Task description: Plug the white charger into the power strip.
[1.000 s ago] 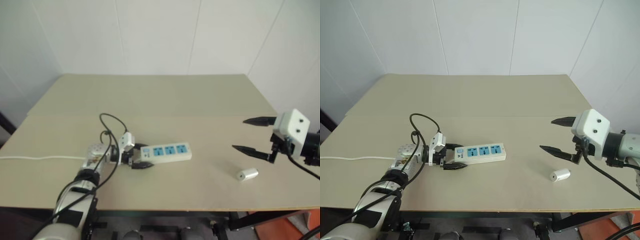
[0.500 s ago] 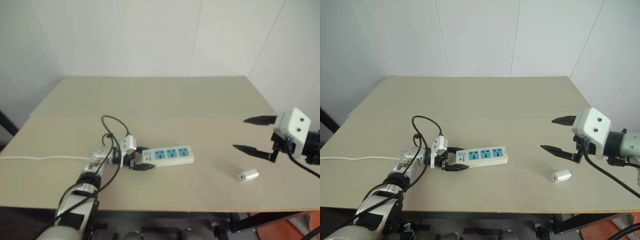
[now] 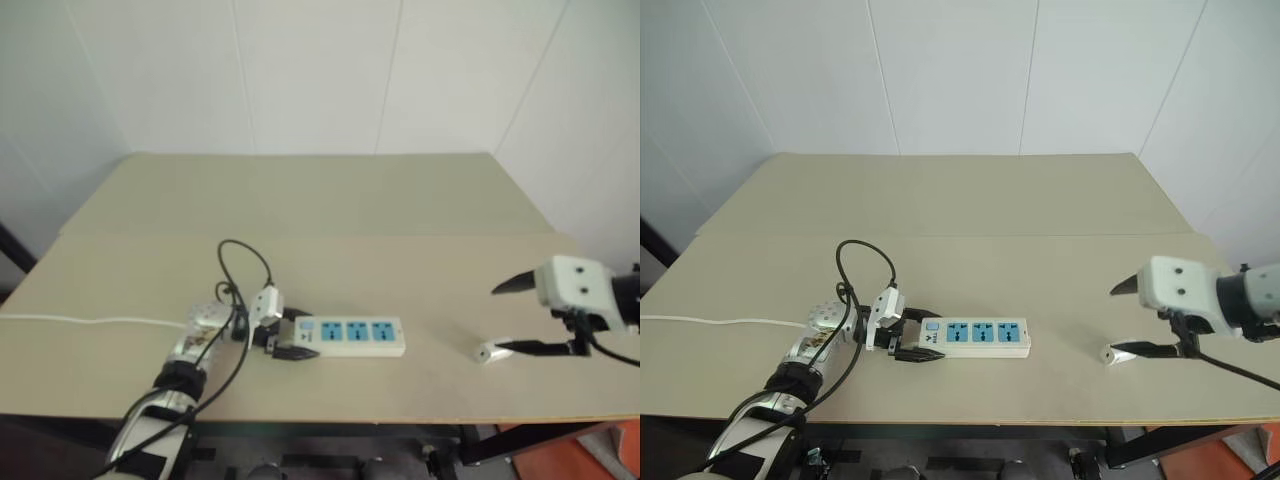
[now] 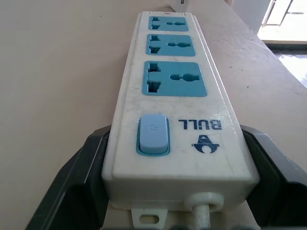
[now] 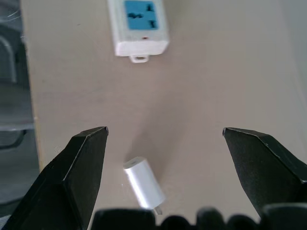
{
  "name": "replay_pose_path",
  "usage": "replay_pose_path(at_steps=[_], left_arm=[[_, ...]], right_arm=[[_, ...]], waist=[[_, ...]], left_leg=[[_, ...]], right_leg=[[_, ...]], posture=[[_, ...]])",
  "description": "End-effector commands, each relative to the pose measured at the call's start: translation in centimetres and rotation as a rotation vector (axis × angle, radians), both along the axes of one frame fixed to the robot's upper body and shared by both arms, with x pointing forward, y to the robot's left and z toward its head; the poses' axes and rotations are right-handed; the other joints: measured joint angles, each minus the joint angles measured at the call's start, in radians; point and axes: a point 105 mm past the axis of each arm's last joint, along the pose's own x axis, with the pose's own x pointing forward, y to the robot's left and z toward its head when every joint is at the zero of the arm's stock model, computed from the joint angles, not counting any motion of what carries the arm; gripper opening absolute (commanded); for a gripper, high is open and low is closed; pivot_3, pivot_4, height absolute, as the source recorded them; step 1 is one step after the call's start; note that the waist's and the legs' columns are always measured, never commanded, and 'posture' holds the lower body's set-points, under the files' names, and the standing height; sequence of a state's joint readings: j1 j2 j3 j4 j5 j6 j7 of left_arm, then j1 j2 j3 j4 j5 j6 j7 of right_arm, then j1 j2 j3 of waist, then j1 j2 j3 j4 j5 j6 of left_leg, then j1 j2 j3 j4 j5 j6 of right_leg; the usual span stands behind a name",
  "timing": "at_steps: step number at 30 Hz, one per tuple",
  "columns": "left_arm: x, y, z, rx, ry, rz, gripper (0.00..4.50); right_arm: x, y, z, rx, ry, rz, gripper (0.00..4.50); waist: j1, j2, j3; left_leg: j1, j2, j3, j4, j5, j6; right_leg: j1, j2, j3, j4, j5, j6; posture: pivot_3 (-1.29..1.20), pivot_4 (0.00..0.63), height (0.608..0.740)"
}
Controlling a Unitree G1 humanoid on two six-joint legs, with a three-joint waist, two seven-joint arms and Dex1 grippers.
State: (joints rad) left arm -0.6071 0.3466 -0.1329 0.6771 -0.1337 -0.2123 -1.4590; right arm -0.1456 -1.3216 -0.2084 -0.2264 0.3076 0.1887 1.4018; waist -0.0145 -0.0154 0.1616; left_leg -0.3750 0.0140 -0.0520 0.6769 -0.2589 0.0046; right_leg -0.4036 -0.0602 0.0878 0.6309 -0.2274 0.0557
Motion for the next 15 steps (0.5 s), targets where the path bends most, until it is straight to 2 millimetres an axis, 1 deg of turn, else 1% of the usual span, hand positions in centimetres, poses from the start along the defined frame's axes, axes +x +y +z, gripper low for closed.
replay_pose_path(at_steps=[1, 4, 7, 11, 15], left_arm=[[-0.8, -0.7, -1.4, 0.042, 0.048, -0.011, 3.30], [-0.9, -0.6, -1.6, 0.066, 0.036, -0.008, 3.30], [-0.8, -0.6, -1.6, 0.064, 0.037, 0.000, 3.30], [-0.8, -0.6, -1.5, 0.063, 0.039, -0.001, 3.30], [-0.9, -0.7, -1.5, 0.065, 0.044, -0.008, 3.30]], right_arm=[[0.2, -0.3, -0.4, -0.115, 0.008, 0.054, 4.50], [1.2, -0.7, -1.8, -0.210, 0.010, 0.063, 4.50], [1.9, -0.5, -2.8, -0.256, 0.031, 0.082, 4.50], [2.6, 0.1, -3.8, -0.277, 0.043, 0.098, 4.50], [2.7, 0.1, -4.9, -0.302, 0.077, 0.115, 4.50]], waist=[[0.000, 0.000, 0.000], [0.001, 0.000, 0.000], [0.001, 0.000, 0.000], [0.003, 0.000, 0.000], [0.004, 0.000, 0.000]], left_leg=[[0.000, 0.000, 0.000, 0.000, 0.000, 0.000], [0.000, 0.000, 0.000, 0.000, 0.000, 0.000], [0.001, 0.000, 0.000, 0.000, 0.000, 0.000], [0.000, 0.000, 0.000, 0.000, 0.000, 0.000], [0.000, 0.000, 0.000, 0.000, 0.000, 0.000]], right_leg=[[0.000, 0.000, 0.000, 0.000, 0.000, 0.000], [0.000, 0.000, 0.000, 0.000, 0.000, 0.000], [0.000, 0.000, 0.000, 0.000, 0.000, 0.000], [0.000, 0.000, 0.000, -0.001, 0.000, 0.000], [0.000, 0.000, 0.000, -0.001, 0.000, 0.000]], posture=[[0.00, 0.150, 0.740], [0.00, 0.150, 0.740], [0.00, 0.150, 0.740], [0.00, 0.150, 0.740], [0.00, 0.150, 0.740]])
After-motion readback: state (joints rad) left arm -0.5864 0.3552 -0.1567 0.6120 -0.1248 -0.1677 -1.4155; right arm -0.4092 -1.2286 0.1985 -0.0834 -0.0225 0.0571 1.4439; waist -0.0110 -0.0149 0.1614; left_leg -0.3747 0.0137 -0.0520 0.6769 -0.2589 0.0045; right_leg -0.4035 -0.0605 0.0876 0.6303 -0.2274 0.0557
